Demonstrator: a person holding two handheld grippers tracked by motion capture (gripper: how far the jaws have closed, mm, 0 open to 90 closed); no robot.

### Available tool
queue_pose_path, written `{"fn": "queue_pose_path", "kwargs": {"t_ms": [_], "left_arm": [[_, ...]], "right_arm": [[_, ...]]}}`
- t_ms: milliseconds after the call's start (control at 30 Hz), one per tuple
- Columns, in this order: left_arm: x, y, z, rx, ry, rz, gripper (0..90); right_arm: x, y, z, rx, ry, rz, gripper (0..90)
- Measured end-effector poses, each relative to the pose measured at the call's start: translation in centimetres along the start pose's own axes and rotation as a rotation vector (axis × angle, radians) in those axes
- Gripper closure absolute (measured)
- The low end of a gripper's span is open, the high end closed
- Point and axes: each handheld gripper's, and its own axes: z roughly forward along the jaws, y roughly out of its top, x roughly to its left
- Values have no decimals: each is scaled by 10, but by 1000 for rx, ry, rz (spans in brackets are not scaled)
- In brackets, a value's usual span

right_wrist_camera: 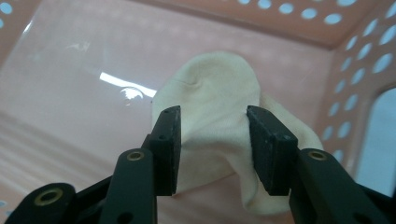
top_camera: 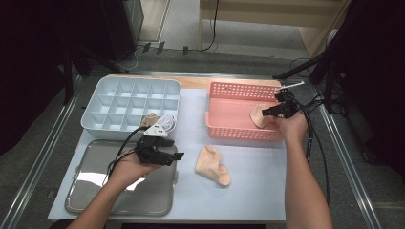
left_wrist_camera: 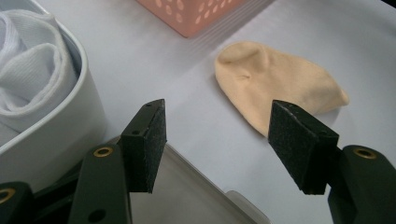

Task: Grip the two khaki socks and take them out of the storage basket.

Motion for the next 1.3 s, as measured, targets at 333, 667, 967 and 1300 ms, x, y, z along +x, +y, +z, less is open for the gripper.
{"fn": "queue_pose_path", "kwargs": {"t_ms": [333,667,967,1300], "left_arm": [[2,0,-1,-3,5,-3,383],[2,0,-1,-10,9,-7,384],[1,0,1,-6,8,-2,384],[0,1,1,-6,9,1,384]], "right_arm": [[10,3,11,65,40,-21,795],[12,5,4,43,138,8,866],[17,8,-15,0,182,2,868],[27,9,-35,-45,224,-12,868]]}}
